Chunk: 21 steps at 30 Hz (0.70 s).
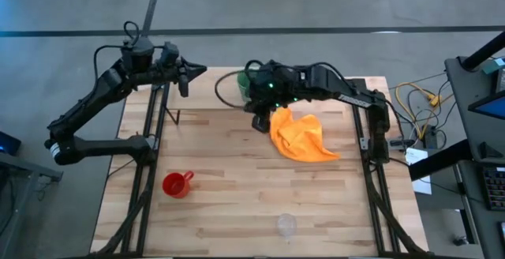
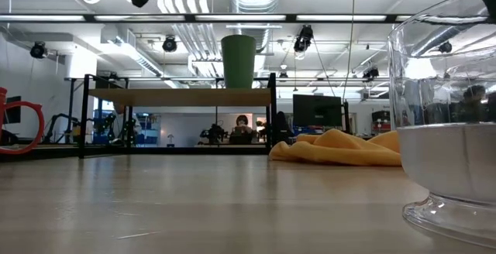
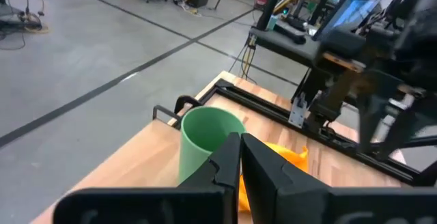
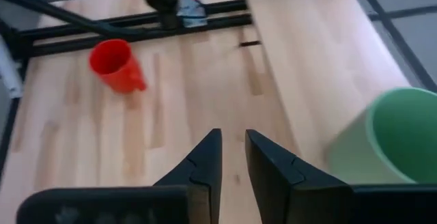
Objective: Stack small to large cups/mugs on shelf
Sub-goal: Put the red mug on the shelf
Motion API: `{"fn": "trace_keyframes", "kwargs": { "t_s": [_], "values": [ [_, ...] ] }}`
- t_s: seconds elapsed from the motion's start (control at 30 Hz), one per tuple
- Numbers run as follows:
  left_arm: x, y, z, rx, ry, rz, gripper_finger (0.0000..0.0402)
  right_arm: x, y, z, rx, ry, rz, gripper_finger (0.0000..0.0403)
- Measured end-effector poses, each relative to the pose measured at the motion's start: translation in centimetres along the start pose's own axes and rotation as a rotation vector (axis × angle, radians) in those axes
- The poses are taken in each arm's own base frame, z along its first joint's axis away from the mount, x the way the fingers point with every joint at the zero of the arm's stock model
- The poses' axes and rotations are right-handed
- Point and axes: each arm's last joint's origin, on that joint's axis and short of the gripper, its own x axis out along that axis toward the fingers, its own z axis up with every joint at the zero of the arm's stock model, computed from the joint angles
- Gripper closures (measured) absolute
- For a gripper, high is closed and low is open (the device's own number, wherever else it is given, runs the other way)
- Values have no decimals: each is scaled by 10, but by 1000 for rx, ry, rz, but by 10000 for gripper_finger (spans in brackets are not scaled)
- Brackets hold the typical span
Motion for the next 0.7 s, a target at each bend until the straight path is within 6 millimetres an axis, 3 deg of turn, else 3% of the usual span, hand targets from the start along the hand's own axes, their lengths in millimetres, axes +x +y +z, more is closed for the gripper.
{"fn": "trace_keyframes", "kwargs": {
  "t_s": [0.2,0.5,0.7],
  "values": [
    [-14,-6,1,-24,-19,-30,402,5,26,-4,4,33,44,344],
    [-30,-15,-2,-118,7,-179,401,40,51,-28,151,267,34,339],
    [-40,-17,-17,-177,139,-153,402,68,67,-48,276,406,-9,339]
  ]
}}
